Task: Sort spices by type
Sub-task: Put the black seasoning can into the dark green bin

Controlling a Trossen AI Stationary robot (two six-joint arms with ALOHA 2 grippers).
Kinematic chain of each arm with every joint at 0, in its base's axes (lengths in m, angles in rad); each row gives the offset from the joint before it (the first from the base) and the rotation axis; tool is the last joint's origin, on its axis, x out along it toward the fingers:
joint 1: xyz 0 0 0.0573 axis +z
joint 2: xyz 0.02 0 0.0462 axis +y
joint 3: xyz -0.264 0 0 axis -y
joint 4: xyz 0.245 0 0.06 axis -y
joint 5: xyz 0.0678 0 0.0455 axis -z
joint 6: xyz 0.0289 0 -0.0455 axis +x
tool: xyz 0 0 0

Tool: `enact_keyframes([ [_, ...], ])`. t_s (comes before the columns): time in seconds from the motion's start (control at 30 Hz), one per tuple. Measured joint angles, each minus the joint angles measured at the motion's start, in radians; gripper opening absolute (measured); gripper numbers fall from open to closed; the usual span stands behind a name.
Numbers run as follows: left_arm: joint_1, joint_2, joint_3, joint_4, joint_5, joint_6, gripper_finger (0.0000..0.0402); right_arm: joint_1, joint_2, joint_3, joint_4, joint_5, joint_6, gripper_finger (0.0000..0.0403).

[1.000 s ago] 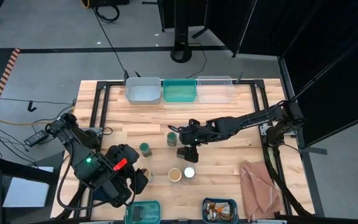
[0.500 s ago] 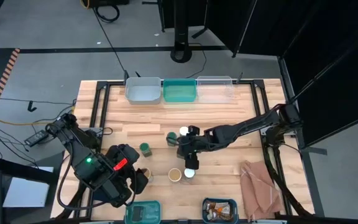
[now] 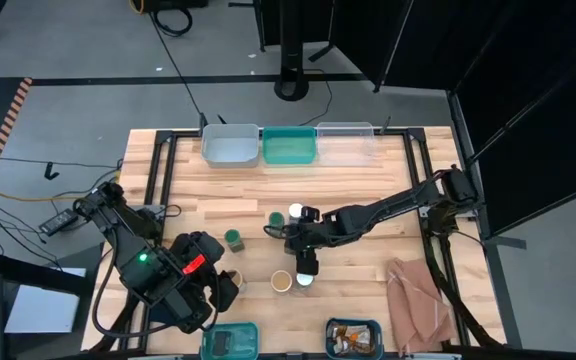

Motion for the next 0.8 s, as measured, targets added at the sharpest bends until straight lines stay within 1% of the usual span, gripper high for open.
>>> enact_keyframes([
  [0.2,0.0,0.0,0.0,0.0,0.0,0.001,0.0266,0.01,0.038,0.0,-0.009,-0.001,0.011,0.0259],
  [0.33,0.0,0.0,0.0,0.0,-0.003,0.001,0.0266,0.008,0.038,0.0,-0.025,0.02,0.023,0.0248],
  [0.67,0.0,0.0,0.0,0.0,-0.013,0.001,0.0266,0.005,0.037,0.0,-0.063,0.022,0.008,0.0184],
  [0.8,0.0,0.0,0.0,0.0,-0.026,0.018,0.0266,0.005,0.037,0.0,-0.081,0.021,0.007,0.0149],
])
